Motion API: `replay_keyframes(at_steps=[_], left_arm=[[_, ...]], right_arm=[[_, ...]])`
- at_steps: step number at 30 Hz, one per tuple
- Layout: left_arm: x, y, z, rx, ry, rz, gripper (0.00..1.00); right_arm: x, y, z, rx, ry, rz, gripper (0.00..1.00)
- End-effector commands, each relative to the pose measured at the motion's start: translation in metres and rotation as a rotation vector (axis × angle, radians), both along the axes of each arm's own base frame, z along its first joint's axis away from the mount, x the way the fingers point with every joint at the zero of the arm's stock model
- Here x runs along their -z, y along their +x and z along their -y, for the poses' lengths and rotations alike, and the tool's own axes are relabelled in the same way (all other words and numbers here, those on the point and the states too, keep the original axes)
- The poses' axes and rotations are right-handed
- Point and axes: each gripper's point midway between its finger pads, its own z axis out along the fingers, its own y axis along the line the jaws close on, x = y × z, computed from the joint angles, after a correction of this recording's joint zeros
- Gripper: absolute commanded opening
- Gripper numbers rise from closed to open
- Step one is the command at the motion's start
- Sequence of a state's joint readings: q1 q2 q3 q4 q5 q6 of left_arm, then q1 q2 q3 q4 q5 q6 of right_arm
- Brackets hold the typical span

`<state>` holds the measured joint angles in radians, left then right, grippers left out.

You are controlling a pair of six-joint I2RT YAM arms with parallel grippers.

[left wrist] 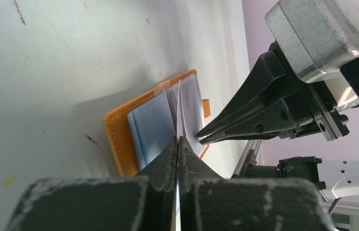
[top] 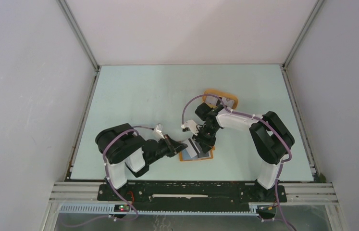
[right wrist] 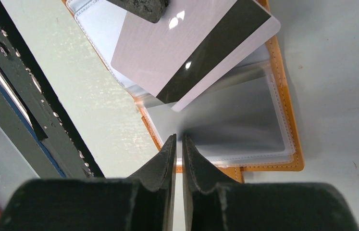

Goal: Put the credit cards into the card holder
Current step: Insert the credit card into the card holder.

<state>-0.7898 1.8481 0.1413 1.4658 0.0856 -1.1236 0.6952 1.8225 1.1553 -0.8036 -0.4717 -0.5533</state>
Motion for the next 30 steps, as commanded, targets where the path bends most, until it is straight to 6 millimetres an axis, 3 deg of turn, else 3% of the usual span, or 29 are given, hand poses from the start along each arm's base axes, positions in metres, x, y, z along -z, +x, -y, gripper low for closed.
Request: replay_keyframes(at_steps=[1, 30], left_arm=[[-0.010, -0.001, 0.010, 0.033, -0.042, 0.024, 0.00], [0.011, -0.008, 0.013, 0.071, 0.019, -0.071, 0.00]], right_arm=[[-0.008, 0.007, -0.006, 0.007, 0.014, 0.016, 0.16], [-0.014, 0.009, -0.007, 0.026, 0.033, 0.014, 0.16]])
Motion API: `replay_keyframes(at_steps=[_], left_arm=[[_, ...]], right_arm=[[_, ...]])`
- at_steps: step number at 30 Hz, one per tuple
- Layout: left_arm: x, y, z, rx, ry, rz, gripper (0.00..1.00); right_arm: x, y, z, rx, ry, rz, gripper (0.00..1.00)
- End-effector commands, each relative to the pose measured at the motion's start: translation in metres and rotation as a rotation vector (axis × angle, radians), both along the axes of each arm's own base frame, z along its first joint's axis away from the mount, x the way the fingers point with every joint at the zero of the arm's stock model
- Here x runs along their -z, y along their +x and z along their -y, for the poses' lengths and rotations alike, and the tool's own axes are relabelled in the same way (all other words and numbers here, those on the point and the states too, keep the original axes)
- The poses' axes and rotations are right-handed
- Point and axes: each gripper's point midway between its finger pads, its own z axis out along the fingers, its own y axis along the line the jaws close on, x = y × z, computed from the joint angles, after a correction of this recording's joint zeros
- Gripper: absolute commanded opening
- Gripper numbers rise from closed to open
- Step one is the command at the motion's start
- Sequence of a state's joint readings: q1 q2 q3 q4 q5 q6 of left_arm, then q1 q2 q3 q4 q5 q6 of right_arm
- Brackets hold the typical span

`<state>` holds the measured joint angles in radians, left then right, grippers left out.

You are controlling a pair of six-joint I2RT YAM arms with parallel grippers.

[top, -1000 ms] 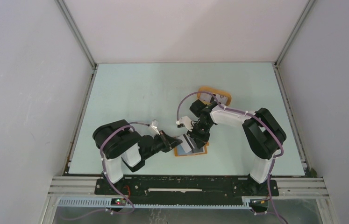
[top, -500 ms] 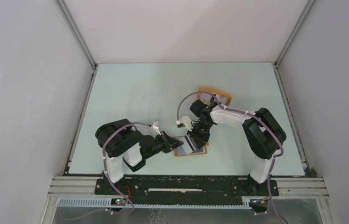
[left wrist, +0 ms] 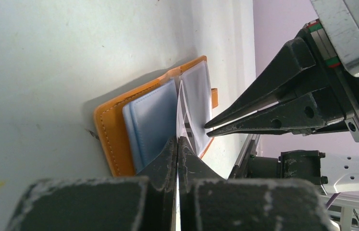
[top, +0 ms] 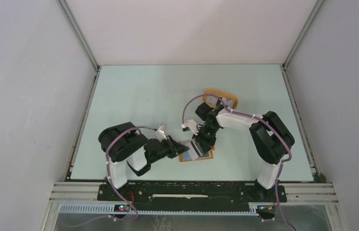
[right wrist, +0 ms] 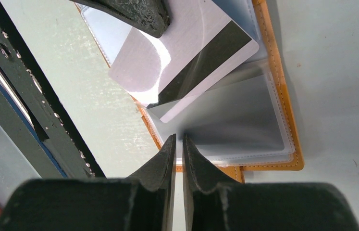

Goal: Put the credit cards into the card holder
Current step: Insert the credit card into the card holder.

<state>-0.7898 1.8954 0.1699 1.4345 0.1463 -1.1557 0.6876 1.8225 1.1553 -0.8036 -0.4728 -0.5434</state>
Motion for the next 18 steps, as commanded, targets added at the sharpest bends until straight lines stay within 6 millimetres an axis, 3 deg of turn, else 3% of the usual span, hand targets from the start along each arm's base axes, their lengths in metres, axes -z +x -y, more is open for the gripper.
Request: replay_keyframes(at_steps=[1, 18], left_arm=[[-0.0027, -0.0004, 0.0053, 0.020, 0.016, 0.001, 0.00], [-0.0023, -0.0071, 0.0117, 0.076, 0.014, -0.016, 0.00]], right_arm=[[-0.0140, 0.0082, -0.0086, 0.009, 0.035, 0.020, 0.17], [-0.0133, 0.0090, -0.0082, 0.013, 0.031, 0.023, 0.17]])
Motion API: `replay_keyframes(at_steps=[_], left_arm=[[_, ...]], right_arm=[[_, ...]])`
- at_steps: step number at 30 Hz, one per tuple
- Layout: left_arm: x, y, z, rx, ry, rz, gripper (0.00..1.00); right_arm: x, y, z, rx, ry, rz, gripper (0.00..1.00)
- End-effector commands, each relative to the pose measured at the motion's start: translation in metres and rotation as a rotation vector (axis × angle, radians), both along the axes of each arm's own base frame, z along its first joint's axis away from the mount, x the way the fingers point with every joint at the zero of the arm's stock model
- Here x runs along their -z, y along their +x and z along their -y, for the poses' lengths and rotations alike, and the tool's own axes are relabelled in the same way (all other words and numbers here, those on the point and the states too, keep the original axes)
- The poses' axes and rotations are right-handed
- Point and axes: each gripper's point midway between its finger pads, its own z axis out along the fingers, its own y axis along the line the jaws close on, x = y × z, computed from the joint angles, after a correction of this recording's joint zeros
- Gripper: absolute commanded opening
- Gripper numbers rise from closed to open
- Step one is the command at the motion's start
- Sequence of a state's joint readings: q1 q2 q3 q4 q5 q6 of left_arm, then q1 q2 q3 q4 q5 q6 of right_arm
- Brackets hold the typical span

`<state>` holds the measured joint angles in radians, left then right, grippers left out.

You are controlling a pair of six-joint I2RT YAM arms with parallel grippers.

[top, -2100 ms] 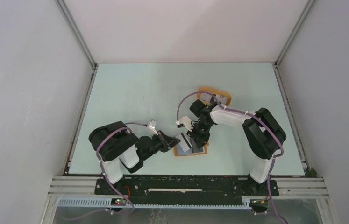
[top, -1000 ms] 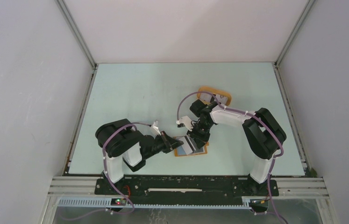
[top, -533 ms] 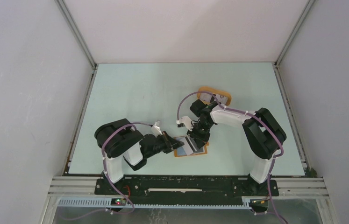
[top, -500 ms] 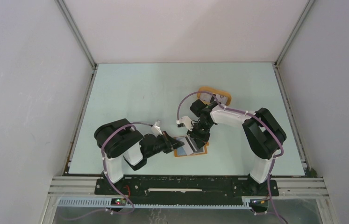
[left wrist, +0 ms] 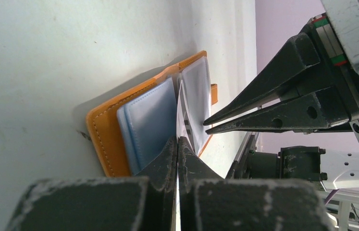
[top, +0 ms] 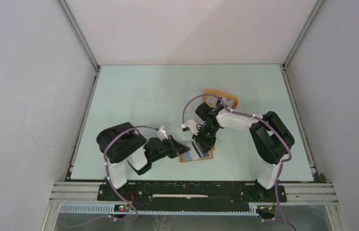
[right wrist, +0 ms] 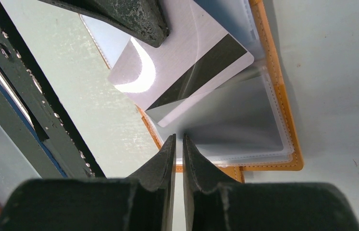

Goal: Put the credit cards into the card holder
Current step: Insert the credit card into the card holder.

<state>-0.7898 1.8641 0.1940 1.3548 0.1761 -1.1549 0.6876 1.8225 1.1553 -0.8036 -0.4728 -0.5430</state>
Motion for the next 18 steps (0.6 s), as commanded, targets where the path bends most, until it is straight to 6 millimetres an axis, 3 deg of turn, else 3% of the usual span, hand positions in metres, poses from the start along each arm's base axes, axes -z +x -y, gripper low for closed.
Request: replay_keyframes(at_steps=[1, 18], left_arm=[[-0.0027, -0.0062, 0.0074, 0.056, 0.004, 0.005, 0.00], [-0.0036, -0.0036, 0.0016, 0.097, 0.040, 0.007, 0.00]], right_arm=[[-0.0135, 0.0091, -0.0084, 0.013, 0.032, 0.023, 0.17], [-0.0104, 0.0137, -0.0048, 0.024, 0.004, 0.045, 0.17]])
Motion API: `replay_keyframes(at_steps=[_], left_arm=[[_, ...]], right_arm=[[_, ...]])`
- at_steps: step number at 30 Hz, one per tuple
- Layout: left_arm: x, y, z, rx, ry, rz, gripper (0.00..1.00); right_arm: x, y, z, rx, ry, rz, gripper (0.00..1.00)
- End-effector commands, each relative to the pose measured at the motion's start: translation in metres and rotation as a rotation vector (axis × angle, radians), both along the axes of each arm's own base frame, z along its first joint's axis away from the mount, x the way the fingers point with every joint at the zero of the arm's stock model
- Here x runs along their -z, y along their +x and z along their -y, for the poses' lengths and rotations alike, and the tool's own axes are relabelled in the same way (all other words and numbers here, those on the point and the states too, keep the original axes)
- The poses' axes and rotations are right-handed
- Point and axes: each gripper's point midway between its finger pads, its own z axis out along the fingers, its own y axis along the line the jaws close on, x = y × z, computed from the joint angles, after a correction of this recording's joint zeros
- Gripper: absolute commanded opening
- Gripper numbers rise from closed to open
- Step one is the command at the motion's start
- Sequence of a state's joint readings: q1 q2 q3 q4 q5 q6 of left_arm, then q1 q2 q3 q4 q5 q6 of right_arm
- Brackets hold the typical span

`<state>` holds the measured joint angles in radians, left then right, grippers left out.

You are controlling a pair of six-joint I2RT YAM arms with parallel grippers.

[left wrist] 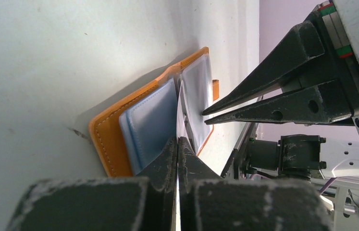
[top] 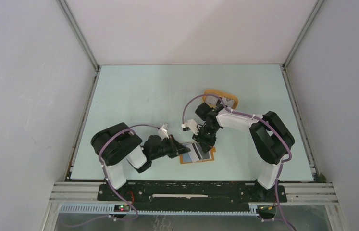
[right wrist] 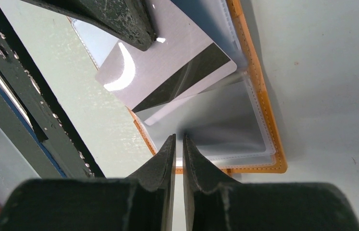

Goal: Put the credit cards into the card holder
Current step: Insert the credit card into the card holder.

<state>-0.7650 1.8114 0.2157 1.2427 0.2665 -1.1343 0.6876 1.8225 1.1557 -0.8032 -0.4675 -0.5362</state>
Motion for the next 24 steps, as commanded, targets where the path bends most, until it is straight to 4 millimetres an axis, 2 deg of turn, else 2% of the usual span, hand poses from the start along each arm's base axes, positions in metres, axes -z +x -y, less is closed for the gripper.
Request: replay_keyframes(at_steps=[1, 11, 24], left_arm=[[-0.0038, 0.0033, 0.0000, 0.033, 0.024, 0.041, 0.00], [-0.0057, 0.0052, 0.0059, 0.091, 0.048, 0.052, 0.00], [-0.0035, 0.0040, 0.0069, 0.132, 0.052, 0.028, 0.00]], right_arm=[[-0.0107, 0.0138, -0.0050, 0.019, 0.007, 0.047, 0.17], [-0.0181, 0.0200, -0.0014, 0.046, 0.031, 0.054, 0.18], [-0.0101, 0.0233, 0.0023, 0.060, -0.004, 0.058, 0.18]])
